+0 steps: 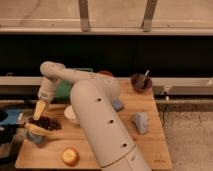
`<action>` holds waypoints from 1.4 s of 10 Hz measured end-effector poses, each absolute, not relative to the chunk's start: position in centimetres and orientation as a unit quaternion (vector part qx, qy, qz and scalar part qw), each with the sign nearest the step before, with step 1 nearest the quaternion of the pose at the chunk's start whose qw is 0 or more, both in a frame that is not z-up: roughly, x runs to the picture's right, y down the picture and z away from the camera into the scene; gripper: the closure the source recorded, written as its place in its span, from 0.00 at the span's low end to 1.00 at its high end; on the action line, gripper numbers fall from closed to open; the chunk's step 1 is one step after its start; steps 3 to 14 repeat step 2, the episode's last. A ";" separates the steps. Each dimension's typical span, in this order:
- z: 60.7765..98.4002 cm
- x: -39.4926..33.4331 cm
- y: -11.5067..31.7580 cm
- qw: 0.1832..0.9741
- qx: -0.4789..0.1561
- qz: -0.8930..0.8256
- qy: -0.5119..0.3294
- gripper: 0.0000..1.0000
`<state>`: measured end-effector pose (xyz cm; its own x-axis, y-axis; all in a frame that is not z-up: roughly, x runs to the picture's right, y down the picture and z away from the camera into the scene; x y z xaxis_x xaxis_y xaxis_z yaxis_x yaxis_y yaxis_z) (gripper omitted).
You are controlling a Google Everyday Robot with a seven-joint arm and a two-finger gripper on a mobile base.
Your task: Place grapes in table surface
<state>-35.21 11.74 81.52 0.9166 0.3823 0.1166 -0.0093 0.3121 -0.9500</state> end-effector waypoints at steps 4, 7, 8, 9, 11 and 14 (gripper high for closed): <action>81.4 -35.3 11.7 0.794 -0.572 0.123 -0.164 0.20; 81.4 -35.3 11.7 0.794 -0.572 0.123 -0.164 0.20; 81.4 -35.3 11.7 0.794 -0.572 0.123 -0.164 0.20; 81.4 -35.3 11.7 0.794 -0.572 0.123 -0.164 0.20; 81.4 -35.3 11.7 0.794 -0.572 0.123 -0.164 0.20; 81.4 -35.3 11.7 0.794 -0.572 0.123 -0.164 0.20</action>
